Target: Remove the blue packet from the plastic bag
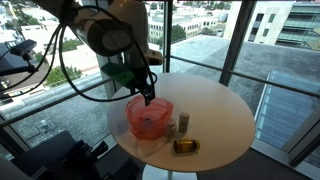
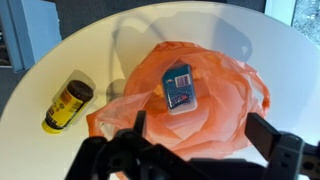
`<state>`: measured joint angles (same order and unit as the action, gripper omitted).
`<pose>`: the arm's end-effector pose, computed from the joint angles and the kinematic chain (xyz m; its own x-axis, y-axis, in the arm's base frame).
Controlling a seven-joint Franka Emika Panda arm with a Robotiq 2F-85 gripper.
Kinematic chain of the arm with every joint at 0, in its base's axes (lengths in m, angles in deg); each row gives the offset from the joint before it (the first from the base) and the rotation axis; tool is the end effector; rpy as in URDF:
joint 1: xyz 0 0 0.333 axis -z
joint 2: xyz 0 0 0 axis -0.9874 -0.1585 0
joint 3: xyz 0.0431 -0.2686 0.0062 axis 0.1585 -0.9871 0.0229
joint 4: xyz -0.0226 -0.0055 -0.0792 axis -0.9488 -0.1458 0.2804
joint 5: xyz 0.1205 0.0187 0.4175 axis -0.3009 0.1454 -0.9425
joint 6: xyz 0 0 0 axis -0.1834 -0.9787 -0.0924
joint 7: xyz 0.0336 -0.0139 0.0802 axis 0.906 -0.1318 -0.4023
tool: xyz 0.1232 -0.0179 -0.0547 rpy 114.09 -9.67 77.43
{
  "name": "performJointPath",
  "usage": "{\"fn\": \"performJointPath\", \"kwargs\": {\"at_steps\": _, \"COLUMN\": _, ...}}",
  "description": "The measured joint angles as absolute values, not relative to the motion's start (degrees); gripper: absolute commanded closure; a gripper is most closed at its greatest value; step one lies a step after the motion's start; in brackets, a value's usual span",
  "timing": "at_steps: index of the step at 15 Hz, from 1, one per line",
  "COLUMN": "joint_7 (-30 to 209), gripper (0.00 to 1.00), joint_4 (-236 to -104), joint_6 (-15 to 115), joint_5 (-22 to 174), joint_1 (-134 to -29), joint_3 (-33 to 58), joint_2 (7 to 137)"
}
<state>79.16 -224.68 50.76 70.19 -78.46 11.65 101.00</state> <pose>0.4720 -0.0544 0.2405 0.9984 -0.0522 0.0226 -0.0510 -0.9974 -0.0513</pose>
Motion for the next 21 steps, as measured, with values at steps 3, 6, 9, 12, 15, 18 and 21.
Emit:
{"fn": "performJointPath", "kwargs": {"at_steps": 3, "joint_7": 79.16, "gripper": 0.0, "joint_4": -224.79, "joint_6": 51.26, "joint_5": 70.32, "joint_1": -78.42, "joint_3": 11.65, "joint_2": 100.43}}
{"fn": "performJointPath", "kwargs": {"at_steps": 6, "joint_7": 79.16, "gripper": 0.0, "joint_4": -225.34, "joint_6": 54.4, "joint_5": 70.33, "joint_1": -78.42, "joint_3": 11.65, "joint_2": 98.76}}
{"fn": "performJointPath", "kwargs": {"at_steps": 9, "joint_7": 79.06, "gripper": 0.0, "joint_4": -225.79, "joint_6": 58.37, "joint_5": 70.33, "joint_1": -78.42, "joint_3": 11.65, "joint_2": 95.94}}
{"fn": "performJointPath", "kwargs": {"at_steps": 12, "joint_7": 78.63, "gripper": 0.0, "joint_4": -225.92, "joint_6": 61.83, "joint_5": 70.33, "joint_1": -78.45, "joint_3": 11.66, "joint_2": 92.94}}
{"fn": "performJointPath", "kwargs": {"at_steps": 15, "joint_7": 78.15, "gripper": 0.0, "joint_4": -225.93, "joint_6": 64.33, "joint_5": 70.33, "joint_1": -78.45, "joint_3": 11.68, "joint_2": 90.11}}
{"fn": "performJointPath", "kwargs": {"at_steps": 18, "joint_7": 77.97, "gripper": 0.0, "joint_4": -225.93, "joint_6": 66.04, "joint_5": 70.33, "joint_1": -78.45, "joint_3": 11.8, "joint_2": 87.8}}
{"fn": "performJointPath", "kwargs": {"at_steps": 21, "joint_7": 77.81, "gripper": 0.0, "joint_4": -225.92, "joint_6": 67.21, "joint_5": 70.33, "joint_1": -78.45, "joint_3": 12.03, "joint_2": 86.17}}
